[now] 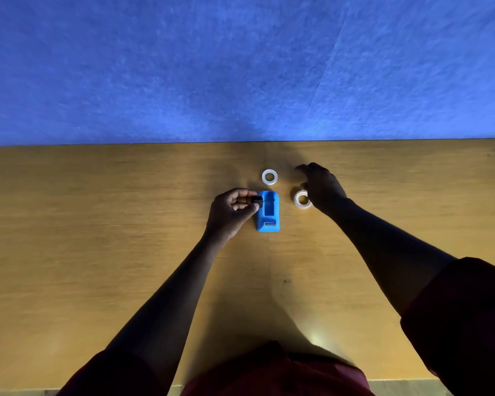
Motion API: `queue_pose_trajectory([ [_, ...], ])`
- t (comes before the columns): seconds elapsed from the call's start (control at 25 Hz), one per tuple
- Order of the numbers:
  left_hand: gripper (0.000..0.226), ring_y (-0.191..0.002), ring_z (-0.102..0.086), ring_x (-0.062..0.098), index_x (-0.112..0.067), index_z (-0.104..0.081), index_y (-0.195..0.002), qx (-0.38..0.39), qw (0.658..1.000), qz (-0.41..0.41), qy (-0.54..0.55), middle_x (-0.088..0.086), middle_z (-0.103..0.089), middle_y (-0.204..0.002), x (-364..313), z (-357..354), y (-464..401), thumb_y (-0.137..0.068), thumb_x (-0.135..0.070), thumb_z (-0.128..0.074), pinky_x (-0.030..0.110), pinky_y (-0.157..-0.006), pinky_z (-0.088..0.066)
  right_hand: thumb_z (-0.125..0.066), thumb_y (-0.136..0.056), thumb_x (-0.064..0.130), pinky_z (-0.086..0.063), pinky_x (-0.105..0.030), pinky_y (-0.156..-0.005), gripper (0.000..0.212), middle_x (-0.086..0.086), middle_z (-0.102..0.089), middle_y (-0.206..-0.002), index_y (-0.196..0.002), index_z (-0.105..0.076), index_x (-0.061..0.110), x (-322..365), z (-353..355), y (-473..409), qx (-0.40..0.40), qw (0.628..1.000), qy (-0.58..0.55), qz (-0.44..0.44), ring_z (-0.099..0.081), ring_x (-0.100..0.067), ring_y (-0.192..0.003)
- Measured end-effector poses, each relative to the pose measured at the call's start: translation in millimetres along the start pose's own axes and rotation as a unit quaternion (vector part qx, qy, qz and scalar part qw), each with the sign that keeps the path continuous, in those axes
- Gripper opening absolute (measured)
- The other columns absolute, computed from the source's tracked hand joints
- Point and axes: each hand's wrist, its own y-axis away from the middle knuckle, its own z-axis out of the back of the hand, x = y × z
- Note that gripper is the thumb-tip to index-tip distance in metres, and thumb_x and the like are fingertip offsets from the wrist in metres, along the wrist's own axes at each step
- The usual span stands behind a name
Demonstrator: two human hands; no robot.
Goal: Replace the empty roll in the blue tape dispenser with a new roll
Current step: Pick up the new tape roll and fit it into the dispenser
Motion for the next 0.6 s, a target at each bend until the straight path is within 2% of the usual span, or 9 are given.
queue_pose_trajectory([
  [0.12,0.027,-0.097,-0.074,0.011,-0.012,-0.074,-0.112,0.006,1.000,-0.004,-0.010,-0.001,-0.079,-0.104,-4.1,-4.7,3.6,-0.085,-0.009,-0.078,0.019,-0.082,-0.057,-0.066,-0.094,0.012,-0.057,-0.041,-0.086,0.047,-0.009,-0.062,-0.129,-0.138,-0.054,0.019,-16.9,2.5,17.6,-0.003,1.000,-0.008,-0.021,-0.064,-0.029,-0.112],
  [0.32,0.029,-0.101,-0.074,0.015,-0.008,-0.072,-0.115,0.010,1.000,0.001,-0.017,0.002,-0.078,-0.108,-11.0,-11.2,11.2,-0.086,-0.007,-0.077,0.023,-0.086,-0.059,-0.081,-0.081,0.023,-0.050,-0.034,-0.088,0.065,-0.008,-0.060,-0.132,-0.139,-0.052,0.017,-24.9,-3.6,37.0,0.029,0.997,-0.049,-0.049,-0.059,-0.025,-0.118],
  [0.44,0.028,-0.099,-0.074,0.012,-0.009,-0.073,-0.114,0.008,1.000,0.005,-0.015,0.001,-0.078,-0.107,-13.9,-14.8,15.1,-0.087,-0.006,-0.076,0.023,-0.086,-0.059,-0.085,-0.075,0.028,-0.051,-0.039,-0.091,0.073,-0.007,-0.058,-0.133,-0.139,-0.052,0.019,-20.6,-9.7,43.4,0.024,0.996,-0.060,-0.063,-0.055,-0.026,-0.122],
  [0.6,0.029,-0.102,-0.074,0.016,-0.009,-0.072,-0.116,0.010,1.000,0.009,-0.013,0.003,-0.078,-0.109,-15.6,-18.3,19.0,-0.087,-0.006,-0.076,0.028,-0.090,-0.060,-0.087,-0.072,0.030,-0.053,-0.044,-0.091,0.076,-0.007,-0.054,-0.136,-0.139,-0.051,0.019,-16.4,-14.9,46.8,0.022,0.996,-0.046,-0.069,-0.050,-0.029,-0.127],
])
